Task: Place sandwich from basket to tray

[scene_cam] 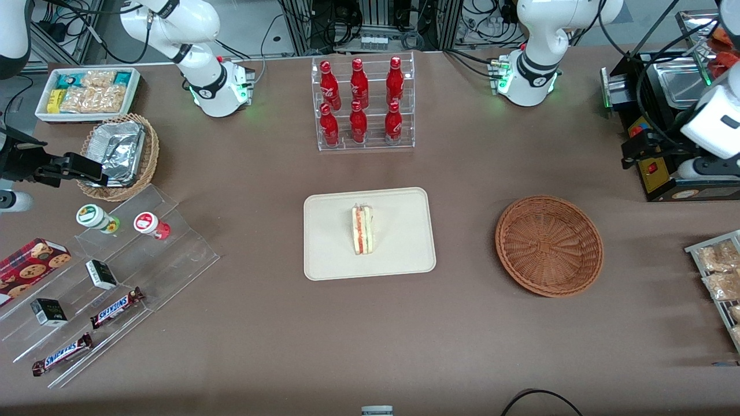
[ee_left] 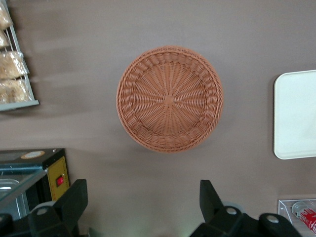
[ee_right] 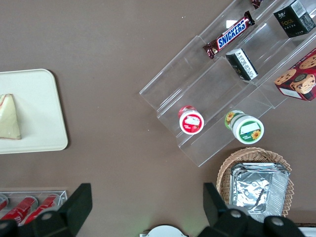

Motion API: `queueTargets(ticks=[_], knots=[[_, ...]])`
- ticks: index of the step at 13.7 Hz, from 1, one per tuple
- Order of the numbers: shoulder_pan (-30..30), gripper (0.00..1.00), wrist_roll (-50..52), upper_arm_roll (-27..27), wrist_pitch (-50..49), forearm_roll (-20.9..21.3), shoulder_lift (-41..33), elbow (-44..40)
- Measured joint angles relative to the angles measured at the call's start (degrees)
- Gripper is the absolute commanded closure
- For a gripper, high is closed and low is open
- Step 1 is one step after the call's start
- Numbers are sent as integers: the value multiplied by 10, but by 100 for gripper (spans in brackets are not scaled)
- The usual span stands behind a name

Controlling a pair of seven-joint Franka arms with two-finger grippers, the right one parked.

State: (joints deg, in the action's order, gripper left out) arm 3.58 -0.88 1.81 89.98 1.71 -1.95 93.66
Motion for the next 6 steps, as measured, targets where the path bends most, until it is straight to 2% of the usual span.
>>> queueTargets(ticks=[6], knots=[[-5,0,0,1,-2,0,17,-23]])
